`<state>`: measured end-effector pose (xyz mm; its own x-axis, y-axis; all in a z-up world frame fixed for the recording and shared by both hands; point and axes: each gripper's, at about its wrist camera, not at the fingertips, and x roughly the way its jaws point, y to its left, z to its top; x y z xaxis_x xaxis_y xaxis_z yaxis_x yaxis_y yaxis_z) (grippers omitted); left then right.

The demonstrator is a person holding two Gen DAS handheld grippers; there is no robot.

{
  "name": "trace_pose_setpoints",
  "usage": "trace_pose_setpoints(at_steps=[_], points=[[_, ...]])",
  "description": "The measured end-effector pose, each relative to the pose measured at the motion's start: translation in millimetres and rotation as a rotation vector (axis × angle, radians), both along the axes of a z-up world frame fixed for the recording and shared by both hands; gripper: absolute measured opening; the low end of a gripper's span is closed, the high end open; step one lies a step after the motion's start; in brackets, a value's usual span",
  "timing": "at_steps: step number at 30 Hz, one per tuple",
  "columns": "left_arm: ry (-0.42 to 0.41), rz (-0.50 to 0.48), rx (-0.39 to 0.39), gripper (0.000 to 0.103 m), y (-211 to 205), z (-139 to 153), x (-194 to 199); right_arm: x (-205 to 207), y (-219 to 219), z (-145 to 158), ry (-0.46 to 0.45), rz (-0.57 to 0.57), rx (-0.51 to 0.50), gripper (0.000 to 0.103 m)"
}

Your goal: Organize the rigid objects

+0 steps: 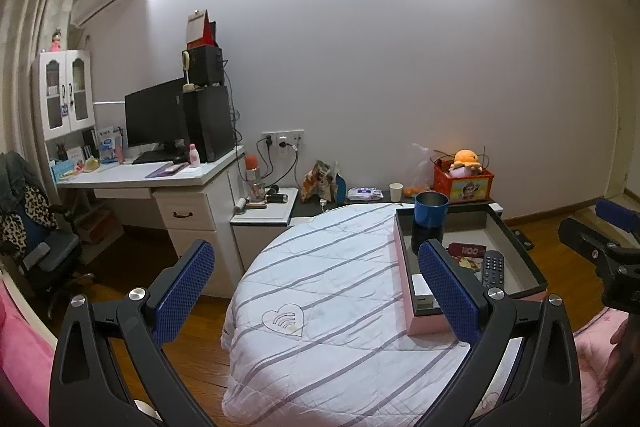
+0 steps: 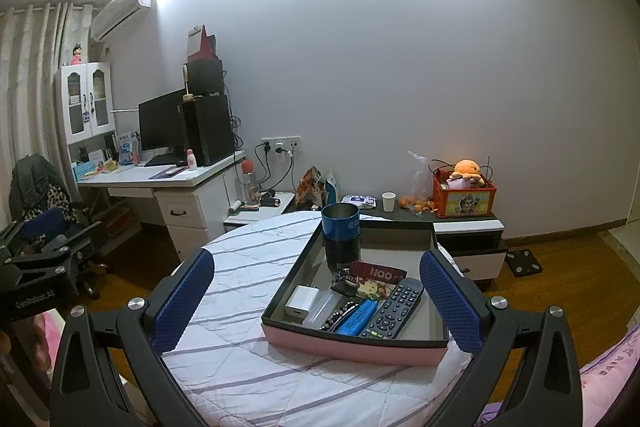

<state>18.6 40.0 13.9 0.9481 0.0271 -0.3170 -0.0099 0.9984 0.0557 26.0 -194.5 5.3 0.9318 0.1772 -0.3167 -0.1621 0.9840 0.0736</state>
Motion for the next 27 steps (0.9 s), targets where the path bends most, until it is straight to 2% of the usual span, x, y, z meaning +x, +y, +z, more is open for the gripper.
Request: trace_pose_setpoints(at_steps=[27], points=[[-0.003,0.015,0.009,0.103,1.3,-6.8,6.6,11.5,6.7,-7.7,0.039,0.015,-0.006,0.103]])
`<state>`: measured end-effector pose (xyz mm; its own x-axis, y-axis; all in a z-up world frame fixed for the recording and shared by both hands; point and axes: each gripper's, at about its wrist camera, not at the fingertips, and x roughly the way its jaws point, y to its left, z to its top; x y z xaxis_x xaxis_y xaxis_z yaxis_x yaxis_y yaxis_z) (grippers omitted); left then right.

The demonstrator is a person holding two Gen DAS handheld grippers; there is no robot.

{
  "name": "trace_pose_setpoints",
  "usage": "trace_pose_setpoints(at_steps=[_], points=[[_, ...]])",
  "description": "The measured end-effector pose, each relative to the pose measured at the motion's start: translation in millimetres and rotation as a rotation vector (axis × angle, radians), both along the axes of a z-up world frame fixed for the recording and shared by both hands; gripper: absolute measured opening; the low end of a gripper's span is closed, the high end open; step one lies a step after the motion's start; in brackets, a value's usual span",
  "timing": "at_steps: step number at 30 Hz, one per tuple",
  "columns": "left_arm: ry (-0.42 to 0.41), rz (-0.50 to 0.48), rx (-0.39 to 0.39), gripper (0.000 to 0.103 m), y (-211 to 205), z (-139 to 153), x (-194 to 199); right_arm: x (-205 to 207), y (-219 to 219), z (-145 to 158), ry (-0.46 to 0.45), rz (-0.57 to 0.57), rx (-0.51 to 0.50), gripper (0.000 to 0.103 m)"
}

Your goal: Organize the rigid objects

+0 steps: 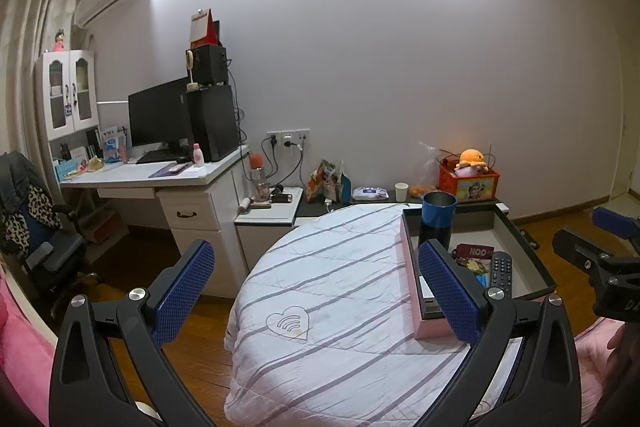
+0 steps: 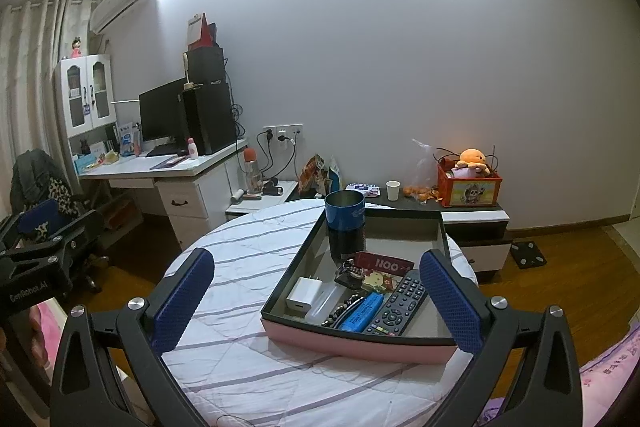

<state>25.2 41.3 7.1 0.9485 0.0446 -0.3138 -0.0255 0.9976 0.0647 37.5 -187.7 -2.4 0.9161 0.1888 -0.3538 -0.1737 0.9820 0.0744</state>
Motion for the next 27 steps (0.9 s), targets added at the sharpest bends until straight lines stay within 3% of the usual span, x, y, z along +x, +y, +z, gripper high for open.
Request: trace_pose_setpoints(at_steps=[13,27], points=[[-0.009,-0.02,-0.025,0.103,-2.1,1.3,6.4,4.2,-1.7,-0.7,0.004,-0.002,-0.01,0.103],[-0.028,-0.118,-0.058,0.103,-19.0,-1.0,18.5,4.7,-12.3,-0.9,0.0,-0.032,-0.017,0.103]])
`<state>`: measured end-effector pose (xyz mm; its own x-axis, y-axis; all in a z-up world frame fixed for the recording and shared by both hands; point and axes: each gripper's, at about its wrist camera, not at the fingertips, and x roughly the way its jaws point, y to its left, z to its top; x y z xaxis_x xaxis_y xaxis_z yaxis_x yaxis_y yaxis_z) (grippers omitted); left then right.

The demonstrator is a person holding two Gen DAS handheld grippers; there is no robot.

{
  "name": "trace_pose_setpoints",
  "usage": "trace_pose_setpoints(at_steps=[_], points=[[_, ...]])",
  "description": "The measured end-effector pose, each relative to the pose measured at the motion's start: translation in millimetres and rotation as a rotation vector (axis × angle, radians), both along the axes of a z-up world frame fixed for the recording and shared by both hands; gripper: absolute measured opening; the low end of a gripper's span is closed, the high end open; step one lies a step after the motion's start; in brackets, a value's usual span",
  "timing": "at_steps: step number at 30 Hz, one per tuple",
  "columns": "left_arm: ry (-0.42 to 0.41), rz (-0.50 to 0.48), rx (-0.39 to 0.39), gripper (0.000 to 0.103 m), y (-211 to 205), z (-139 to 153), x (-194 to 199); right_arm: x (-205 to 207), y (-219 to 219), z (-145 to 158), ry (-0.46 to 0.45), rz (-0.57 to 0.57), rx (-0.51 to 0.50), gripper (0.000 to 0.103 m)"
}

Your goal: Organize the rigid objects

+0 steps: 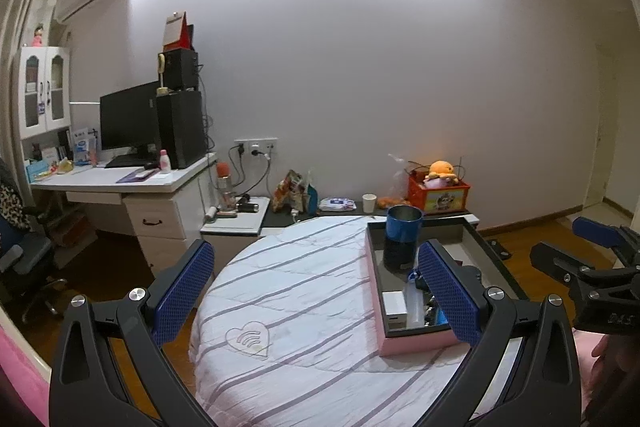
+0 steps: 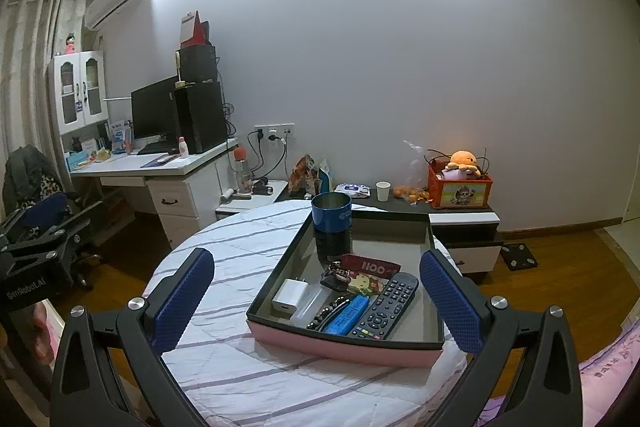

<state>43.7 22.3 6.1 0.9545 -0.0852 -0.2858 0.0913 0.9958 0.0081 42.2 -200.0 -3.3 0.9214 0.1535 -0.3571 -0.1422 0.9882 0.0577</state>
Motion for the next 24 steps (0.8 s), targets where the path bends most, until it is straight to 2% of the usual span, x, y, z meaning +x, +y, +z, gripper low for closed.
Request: trace_pose_setpoints(at_steps=[24], points=[[-0.013,-0.004,-0.002,0.103,0.3,-5.6,4.4,4.4,-3.6,-4.6,0.026,-0.004,-0.002,0.103]])
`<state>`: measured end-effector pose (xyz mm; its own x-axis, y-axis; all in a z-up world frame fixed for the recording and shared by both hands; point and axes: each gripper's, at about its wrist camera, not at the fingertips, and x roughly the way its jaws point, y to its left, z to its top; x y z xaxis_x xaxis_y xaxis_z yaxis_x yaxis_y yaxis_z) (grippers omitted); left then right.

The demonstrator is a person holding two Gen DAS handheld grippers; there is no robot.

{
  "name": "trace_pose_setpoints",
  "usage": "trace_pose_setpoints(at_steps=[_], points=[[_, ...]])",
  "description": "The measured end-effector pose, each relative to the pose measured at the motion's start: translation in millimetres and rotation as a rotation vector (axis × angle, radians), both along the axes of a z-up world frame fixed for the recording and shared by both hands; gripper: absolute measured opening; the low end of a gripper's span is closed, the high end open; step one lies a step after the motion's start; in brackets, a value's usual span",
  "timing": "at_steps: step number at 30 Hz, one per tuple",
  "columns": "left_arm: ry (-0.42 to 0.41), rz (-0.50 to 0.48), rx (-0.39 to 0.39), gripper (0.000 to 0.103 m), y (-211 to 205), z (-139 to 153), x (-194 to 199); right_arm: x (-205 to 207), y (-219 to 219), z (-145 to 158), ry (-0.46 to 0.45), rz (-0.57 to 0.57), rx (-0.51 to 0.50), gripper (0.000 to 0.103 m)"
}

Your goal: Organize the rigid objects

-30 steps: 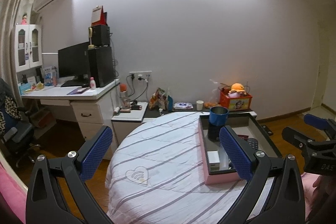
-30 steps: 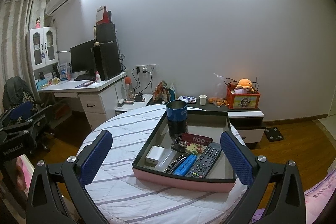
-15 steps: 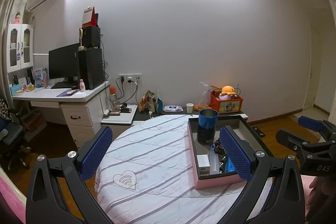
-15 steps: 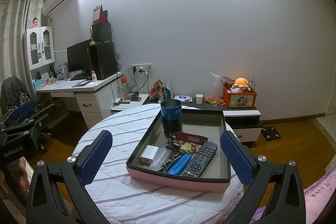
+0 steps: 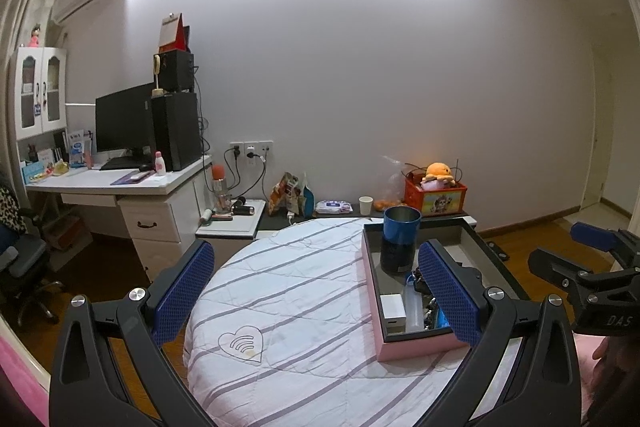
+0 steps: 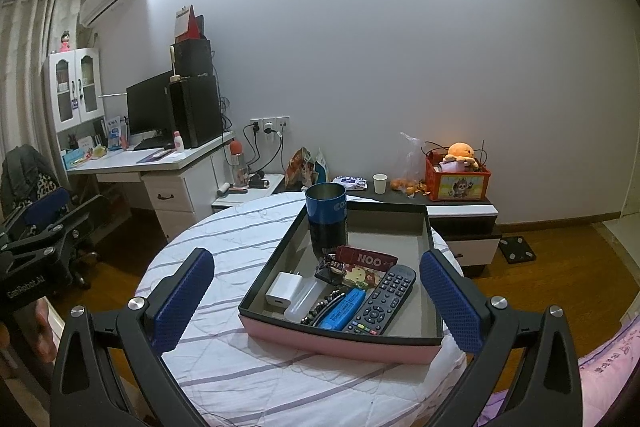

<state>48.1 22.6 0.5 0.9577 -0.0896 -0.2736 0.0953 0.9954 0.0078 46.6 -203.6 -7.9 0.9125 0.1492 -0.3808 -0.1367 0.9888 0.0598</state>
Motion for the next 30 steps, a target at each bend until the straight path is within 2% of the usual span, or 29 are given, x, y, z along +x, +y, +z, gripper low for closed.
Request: trace_pose_setpoints(at_steps=[30], points=[[0.001,0.008,0.01,0.103,7.9,-0.5,-3.4,0.6,4.6,-6.1,0.021,0.007,-0.006,0.103]])
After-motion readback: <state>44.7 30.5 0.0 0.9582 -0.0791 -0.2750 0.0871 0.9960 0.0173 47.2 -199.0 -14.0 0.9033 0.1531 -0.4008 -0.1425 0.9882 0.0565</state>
